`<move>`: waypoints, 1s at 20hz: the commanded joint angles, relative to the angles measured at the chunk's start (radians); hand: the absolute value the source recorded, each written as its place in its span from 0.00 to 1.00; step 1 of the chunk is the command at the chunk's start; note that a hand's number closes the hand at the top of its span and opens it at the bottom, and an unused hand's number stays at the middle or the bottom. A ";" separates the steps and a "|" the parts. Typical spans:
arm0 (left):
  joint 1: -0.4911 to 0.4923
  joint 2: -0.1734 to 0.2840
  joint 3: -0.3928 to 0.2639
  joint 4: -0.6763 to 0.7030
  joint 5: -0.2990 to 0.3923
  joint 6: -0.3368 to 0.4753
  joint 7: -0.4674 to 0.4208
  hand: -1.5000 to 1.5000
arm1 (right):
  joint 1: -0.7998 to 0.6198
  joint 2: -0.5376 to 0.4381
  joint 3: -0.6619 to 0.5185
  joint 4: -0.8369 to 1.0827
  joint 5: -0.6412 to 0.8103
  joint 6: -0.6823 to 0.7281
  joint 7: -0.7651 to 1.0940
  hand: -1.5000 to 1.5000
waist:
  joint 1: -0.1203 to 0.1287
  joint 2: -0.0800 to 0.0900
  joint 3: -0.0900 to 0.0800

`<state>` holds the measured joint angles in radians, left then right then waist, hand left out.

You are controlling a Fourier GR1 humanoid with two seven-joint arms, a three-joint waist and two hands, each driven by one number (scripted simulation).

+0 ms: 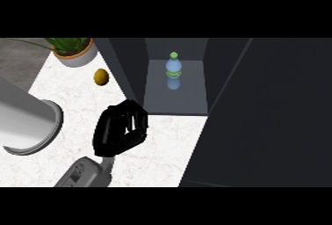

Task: Pick up the bottled water, place it into the cabinet and close the cabinet

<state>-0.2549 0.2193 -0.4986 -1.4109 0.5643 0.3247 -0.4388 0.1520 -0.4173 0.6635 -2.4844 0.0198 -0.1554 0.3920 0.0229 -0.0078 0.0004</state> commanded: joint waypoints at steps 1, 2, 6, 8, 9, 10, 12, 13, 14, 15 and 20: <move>0.164 0.083 -0.001 -0.174 -0.007 -0.015 -0.013 1.00 | -0.057 0.087 0.144 -0.052 0.088 -0.029 0.083 1.00 | -0.005 0.000 -0.002; 0.227 0.115 0.001 -0.198 -0.007 -0.037 -0.034 1.00 | -0.078 0.069 0.110 -0.077 0.067 -0.014 0.106 1.00 | -0.004 0.001 -0.002; 0.263 0.146 0.044 -0.271 0.009 -0.033 0.005 1.00 | -0.207 0.201 0.251 0.042 0.137 -0.046 0.187 1.00 | -0.008 0.002 -0.002; 0.306 0.164 0.086 -0.307 0.021 -0.044 -0.006 1.00 | -0.227 0.221 0.245 0.041 0.134 -0.037 0.214 1.00 | -0.013 0.004 -0.002; 0.369 0.191 0.078 -0.325 0.020 -0.074 -0.043 1.00 | -0.255 0.282 0.293 0.103 0.162 -0.067 0.226 1.00 | -0.005 0.002 -0.003; 0.324 0.185 0.110 -0.306 0.038 -0.077 -0.013 1.00 | -0.313 0.324 0.275 0.111 0.140 -0.051 0.279 1.00 | -0.009 0.005 -0.002; 0.427 0.223 0.137 -0.374 0.064 -0.113 -0.044 1.00 | -0.312 0.347 0.307 0.130 0.149 -0.042 0.262 1.00 | -0.005 0.003 -0.002; 0.398 0.182 0.108 -0.387 0.033 -0.057 -0.026 1.00 | -0.353 0.409 0.376 0.144 0.221 -0.064 0.331 1.00 | -0.011 0.001 -0.003; 0.408 0.189 0.111 -0.326 0.020 -0.101 -0.067 1.00 | -0.389 0.410 0.362 0.252 0.181 -0.079 0.253 1.00 | -0.007 0.005 -0.002; 0.433 0.217 0.142 -0.338 0.058 -0.139 -0.071 1.00 | -0.440 0.410 0.371 0.221 0.213 -0.070 0.318 1.00 | -0.002 0.002 -0.004; 0.502 0.246 0.169 -0.400 0.075 -0.171 -0.075 1.00 | -0.588 0.408 0.296 0.299 0.257 -0.134 0.291 1.00 | 0.013 0.004 -0.004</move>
<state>0.1882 0.4588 -0.3338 -1.7798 0.6405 0.1746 -0.4906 -0.2560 -0.1961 0.9197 -2.3505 0.2202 -0.2366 0.6769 0.0278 -0.0050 -0.0030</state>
